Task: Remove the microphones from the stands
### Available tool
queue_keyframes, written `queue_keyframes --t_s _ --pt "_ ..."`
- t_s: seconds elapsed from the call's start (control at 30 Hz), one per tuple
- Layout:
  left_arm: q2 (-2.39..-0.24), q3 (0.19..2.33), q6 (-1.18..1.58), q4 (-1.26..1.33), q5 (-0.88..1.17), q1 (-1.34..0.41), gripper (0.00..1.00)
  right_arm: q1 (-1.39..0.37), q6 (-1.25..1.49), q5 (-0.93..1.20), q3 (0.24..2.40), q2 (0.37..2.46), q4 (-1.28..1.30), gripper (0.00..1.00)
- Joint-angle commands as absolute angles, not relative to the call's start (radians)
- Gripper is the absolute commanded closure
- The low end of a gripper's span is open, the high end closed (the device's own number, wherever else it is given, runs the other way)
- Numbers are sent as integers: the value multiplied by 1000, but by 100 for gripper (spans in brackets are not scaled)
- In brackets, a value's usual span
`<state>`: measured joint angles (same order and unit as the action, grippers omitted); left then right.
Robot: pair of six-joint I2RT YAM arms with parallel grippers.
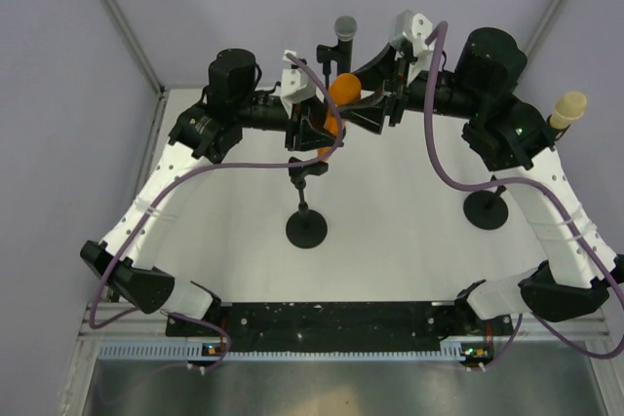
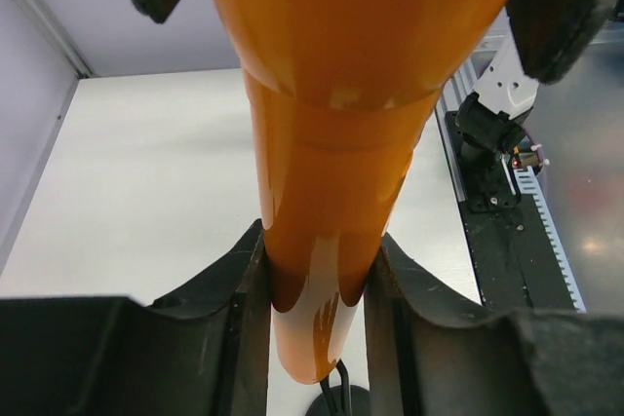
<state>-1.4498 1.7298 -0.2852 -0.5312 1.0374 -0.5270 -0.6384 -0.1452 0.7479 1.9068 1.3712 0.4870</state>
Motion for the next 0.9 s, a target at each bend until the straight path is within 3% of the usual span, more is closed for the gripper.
queue_keyframes --t_s 0.0,0.07,0.13,0.23,0.3,0.4,0.6,0.87 --pt "-1436 1750 -252 -520 1048 -531 75 -644 -167 746 1933 1347 449 72" --pt "-1430 1746 -252 -522 1051 -531 83 -646 -173 736 1933 1345 452 70" --pt "-1424 1743 -252 -522 1048 -531 89 -644 -186 721 1931 1344 457 62" --pt "-1416 1740 -249 -523 1035 -529 93 -644 -209 672 1922 1338 460 27" --pt "-1404 1740 -230 -514 1019 -525 97 -644 -224 635 1911 1332 462 13" --pt "-1387 1736 -172 -474 994 -520 98 -644 -244 586 1896 1321 462 1" --pt "-1358 1753 -103 -420 914 -505 100 -644 -278 496 1879 1310 460 1" --pt "-1313 1736 -100 -385 663 -482 100 -640 -310 394 1824 1295 436 1"
